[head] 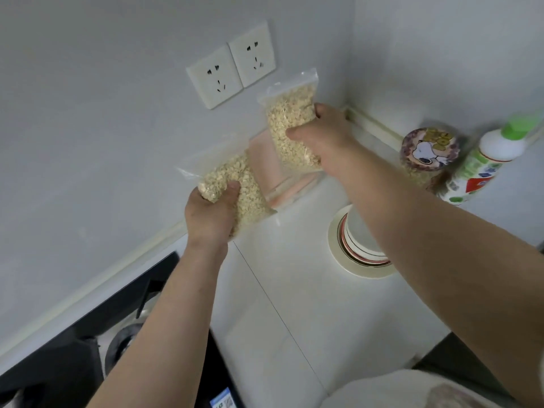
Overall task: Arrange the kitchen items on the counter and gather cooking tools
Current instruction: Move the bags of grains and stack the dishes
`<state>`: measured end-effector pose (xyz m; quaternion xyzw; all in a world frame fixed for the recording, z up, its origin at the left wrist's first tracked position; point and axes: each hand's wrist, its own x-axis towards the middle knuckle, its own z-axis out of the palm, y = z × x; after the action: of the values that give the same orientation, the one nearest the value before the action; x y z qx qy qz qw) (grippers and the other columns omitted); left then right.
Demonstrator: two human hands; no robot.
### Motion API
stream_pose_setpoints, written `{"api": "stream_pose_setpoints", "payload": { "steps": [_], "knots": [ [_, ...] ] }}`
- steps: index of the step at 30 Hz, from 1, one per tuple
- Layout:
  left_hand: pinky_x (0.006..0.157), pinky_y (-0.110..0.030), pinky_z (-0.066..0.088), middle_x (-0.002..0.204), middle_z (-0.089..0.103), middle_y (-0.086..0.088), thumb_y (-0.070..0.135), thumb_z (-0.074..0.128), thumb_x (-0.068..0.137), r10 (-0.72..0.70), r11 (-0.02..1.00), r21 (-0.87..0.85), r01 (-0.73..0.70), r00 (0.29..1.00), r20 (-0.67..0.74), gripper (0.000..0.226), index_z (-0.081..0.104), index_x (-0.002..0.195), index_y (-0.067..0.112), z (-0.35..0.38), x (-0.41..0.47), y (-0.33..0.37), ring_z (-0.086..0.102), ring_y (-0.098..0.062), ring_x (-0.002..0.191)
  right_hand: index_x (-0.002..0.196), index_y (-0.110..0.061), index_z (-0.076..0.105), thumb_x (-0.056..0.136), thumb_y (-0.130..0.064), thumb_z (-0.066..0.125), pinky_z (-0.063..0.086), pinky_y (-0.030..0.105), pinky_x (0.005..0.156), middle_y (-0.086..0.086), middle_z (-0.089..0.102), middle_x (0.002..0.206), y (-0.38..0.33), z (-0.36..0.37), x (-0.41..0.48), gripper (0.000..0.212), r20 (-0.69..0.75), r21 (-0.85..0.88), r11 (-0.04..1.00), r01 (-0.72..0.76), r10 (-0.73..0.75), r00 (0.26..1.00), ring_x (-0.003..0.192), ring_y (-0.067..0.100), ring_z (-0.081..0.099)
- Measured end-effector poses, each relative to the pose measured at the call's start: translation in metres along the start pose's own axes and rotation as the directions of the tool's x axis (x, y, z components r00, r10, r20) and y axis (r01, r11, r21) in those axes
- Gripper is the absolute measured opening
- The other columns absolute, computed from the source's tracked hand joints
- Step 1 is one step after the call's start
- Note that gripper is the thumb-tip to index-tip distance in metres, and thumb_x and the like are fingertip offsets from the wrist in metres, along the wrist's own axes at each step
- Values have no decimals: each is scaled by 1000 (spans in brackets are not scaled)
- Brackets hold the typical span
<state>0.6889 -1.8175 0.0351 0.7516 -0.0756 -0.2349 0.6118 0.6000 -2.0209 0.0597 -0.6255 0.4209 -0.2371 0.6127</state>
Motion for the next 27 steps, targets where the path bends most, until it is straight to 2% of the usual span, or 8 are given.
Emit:
{"api": "stream_pose_setpoints", "payload": {
  "steps": [3,6,10,13,17,21,23,27],
  "knots": [
    [88,-52,58,101,77,-2,22,75,88,-59,996,-64,61,998,24,24,69,111,16,13,25,4,75,-23,94,101,-21,66,76,-11,80,59,33,81,-4,71,97,-3,5,37,30,48,-2,999,36,-36,998,89,14,70],
    [89,-51,58,104,77,-7,14,72,90,-58,991,-121,63,997,44,26,68,115,10,25,45,9,74,-24,96,112,-23,64,77,-11,79,58,38,87,-8,71,104,-7,9,66,40,114,-10,998,67,-65,991,93,11,69],
    [92,-49,56,114,73,-13,7,68,93,-25,981,-190,37,998,63,31,63,123,4,32,74,13,71,-28,105,95,-27,69,62,-10,76,57,45,90,-5,76,98,-12,17,107,37,202,26,998,52,-56,978,94,18,72],
    [96,-51,54,122,68,-19,5,65,93,19,977,-214,4,994,107,32,60,125,0,36,90,11,67,-33,113,84,-21,71,59,1,69,57,42,89,-1,76,87,-10,22,129,33,213,69,998,-3,-12,977,90,23,72],
    [94,-49,54,126,65,-22,6,66,91,32,976,-219,-11,995,92,39,56,128,-4,41,109,6,66,-34,114,94,-5,71,51,-5,65,53,27,81,7,73,98,3,34,141,43,211,-47,999,10,0,977,93,23,68],
    [94,-49,55,128,62,-26,4,68,88,21,977,-213,-7,998,64,50,49,132,-9,47,124,4,65,-36,115,72,-10,62,60,-1,61,45,22,70,2,65,80,7,36,147,15,162,-30,999,-10,15,987,77,14,63],
    [96,-49,54,127,63,-25,1,67,89,40,975,-221,-18,995,92,45,51,130,-9,49,132,5,65,-36,116,56,-13,48,62,7,58,42,21,65,-3,54,68,4,38,150,22,155,-13,1000,3,-1,988,68,11,56],
    [100,-50,52,131,60,-26,-1,65,91,72,973,-227,-46,992,108,47,49,134,-10,55,145,8,63,-35,119,55,-14,44,61,8,58,44,21,68,-6,48,63,4,44,158,28,158,28,998,56,-60,986,65,11,54]
  ]
}}
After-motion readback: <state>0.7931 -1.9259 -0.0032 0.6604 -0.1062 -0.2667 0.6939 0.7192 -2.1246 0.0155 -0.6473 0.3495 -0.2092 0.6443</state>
